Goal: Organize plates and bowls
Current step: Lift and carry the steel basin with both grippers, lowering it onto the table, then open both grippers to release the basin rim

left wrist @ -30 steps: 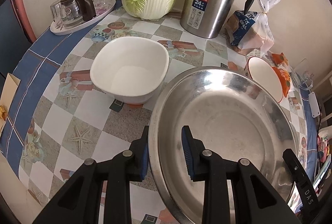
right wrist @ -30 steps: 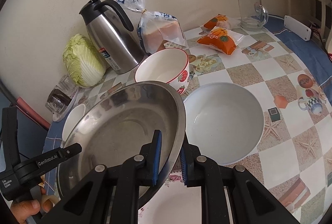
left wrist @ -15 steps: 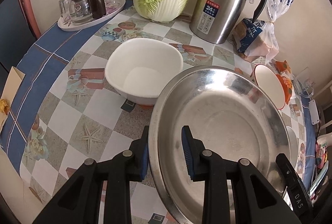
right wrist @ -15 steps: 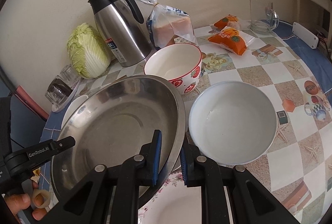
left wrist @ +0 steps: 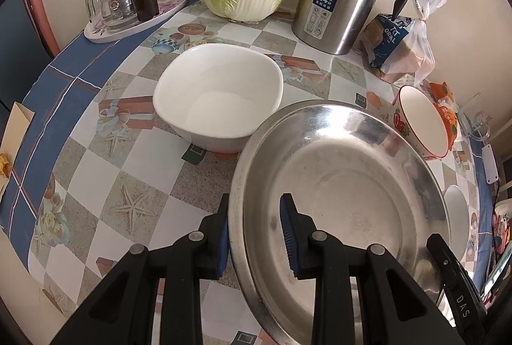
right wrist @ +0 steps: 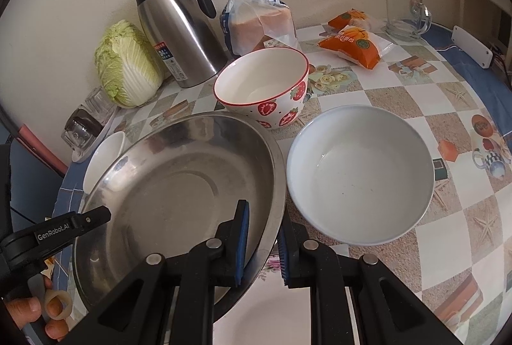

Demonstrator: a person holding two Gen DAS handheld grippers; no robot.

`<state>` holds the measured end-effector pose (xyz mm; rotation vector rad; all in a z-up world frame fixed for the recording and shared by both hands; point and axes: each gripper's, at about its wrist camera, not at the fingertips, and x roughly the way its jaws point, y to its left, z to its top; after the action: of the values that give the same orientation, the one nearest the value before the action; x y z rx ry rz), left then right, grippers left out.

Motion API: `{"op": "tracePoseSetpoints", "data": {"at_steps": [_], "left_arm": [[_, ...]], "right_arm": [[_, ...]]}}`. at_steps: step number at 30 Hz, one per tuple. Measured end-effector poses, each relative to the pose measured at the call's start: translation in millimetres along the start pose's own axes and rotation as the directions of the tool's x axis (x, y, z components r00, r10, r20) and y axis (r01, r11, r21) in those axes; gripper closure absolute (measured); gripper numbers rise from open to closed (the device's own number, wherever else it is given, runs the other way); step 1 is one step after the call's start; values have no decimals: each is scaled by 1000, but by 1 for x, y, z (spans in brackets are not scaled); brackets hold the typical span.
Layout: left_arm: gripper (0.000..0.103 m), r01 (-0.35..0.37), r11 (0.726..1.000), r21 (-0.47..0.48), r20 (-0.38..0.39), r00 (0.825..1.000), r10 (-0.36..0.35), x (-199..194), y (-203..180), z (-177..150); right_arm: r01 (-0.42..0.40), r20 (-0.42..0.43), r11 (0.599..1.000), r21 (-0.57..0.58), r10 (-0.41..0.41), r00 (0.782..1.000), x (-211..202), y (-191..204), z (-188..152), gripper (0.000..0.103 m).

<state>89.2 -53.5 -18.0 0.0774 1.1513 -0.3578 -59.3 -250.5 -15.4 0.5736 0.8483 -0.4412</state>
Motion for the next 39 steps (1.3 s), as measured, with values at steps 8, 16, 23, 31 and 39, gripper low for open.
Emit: {"op": "tracePoseSetpoints", "data": {"at_steps": [8,16,23,31,39], "left_arm": [[73,-10,1000,19,18,1000,9,3,-4,-1],[73,-15,999,31,3,1000,14,10,-5,-2],[73,-31,998,52,-42,999,33,20,-9,-4],[73,-39,998,58,-59,997,43,24,-9,-7],[70,-38,998,51,-53,998,41,20,-8,-5]], "right_arm": [[10,-4,1000,5,-10,1000,2,-2,0,85],[53,0,998,-41,-53,999,7,3,1,85],[71,0,996,-44,-72,997,10,0,2,86],[85,-28,996,-30,-86,996,16,-3,0,86],[87,-50,995,-39,-89,995,18,-1,0,86]]}}
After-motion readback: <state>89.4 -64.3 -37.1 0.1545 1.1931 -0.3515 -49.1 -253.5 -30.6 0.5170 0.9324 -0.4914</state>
